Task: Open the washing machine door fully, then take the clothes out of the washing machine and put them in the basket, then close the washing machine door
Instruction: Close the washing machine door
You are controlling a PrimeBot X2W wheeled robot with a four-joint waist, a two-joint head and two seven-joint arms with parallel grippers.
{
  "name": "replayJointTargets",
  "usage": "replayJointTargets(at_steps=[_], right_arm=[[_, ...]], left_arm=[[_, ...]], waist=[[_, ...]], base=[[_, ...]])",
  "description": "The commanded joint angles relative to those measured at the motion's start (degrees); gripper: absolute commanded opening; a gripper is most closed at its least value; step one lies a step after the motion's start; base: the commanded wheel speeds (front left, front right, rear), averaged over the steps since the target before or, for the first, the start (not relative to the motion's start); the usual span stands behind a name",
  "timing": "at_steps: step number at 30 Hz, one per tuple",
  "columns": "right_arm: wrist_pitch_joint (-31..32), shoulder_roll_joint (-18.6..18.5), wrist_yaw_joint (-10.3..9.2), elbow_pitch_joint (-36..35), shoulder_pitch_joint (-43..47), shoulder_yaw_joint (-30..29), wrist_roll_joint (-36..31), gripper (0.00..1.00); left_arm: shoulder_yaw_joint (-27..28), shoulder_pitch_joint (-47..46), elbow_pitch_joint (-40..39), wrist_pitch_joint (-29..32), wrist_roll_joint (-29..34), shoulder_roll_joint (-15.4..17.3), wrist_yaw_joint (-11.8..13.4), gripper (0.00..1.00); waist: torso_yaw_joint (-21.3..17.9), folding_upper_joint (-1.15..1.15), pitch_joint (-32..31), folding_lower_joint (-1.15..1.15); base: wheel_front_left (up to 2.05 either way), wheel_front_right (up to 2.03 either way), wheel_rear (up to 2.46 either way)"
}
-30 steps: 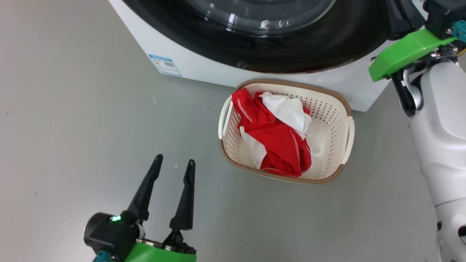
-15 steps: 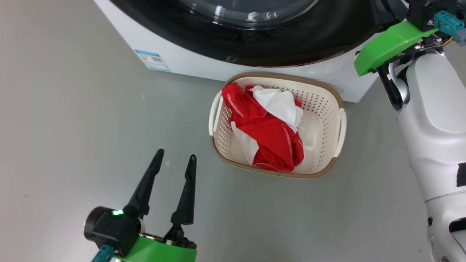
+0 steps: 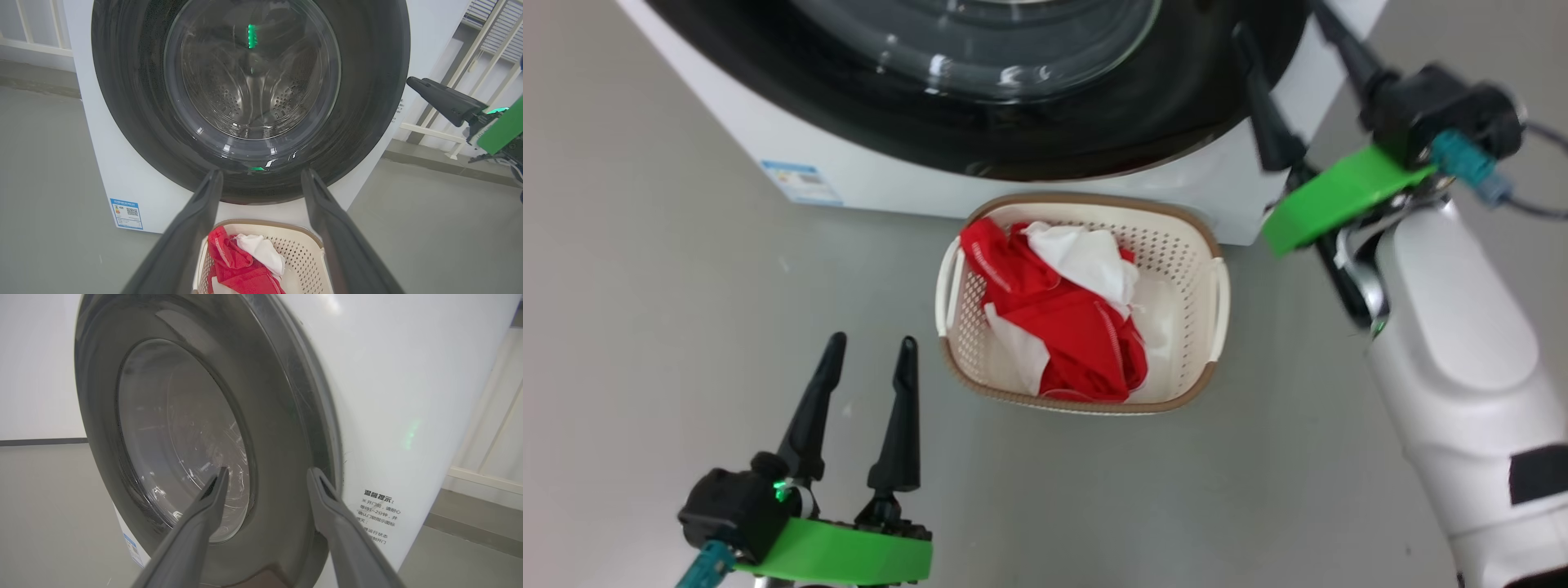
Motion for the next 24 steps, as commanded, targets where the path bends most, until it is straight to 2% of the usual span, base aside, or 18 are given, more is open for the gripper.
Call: replayJointTargets(at_steps=[1, 13, 18, 24], right_arm=[[0.05, 1.38, -0.21, -2.44, 1.72, 1.67, 0.91, 1.0], [0.05, 1.54, -0.21, -10.83, 14.06, 2.87, 2.21, 1.0], [0.05, 1.54, -0.21, -15.34, 20.55, 0.14, 1.52, 1.0], [0.05, 1.55, -0.21, -19.2, 27.15, -3.52, 0.35, 1.0]], left_arm=[[2.31, -0.58, -1.79, -0.51, -0.65, 0.37, 0.59, 1.0], [5.5, 0.65, -0.03, -0.51, -0.49, 0.45, 1.66, 1.0], [6.49, 1.49, 1.08, -0.51, -0.04, 0.43, 1.77, 1.0], [7.26, 3.03, 2.17, -0.51, 1.67, 0.65, 0.59, 1.0]], waist=[[-2.29, 0.0, -2.01, 0.0], [-7.45, 0.0, -6.95, 0.0], [-9.0, 0.0, -9.18, 0.0], [-10.92, 0.0, -12.12, 0.0]], base=[[0.0, 0.0, 0.0], [0.0, 0.0, 0.0], [0.0, 0.0, 0.0], [0.0, 0.0, 0.0]])
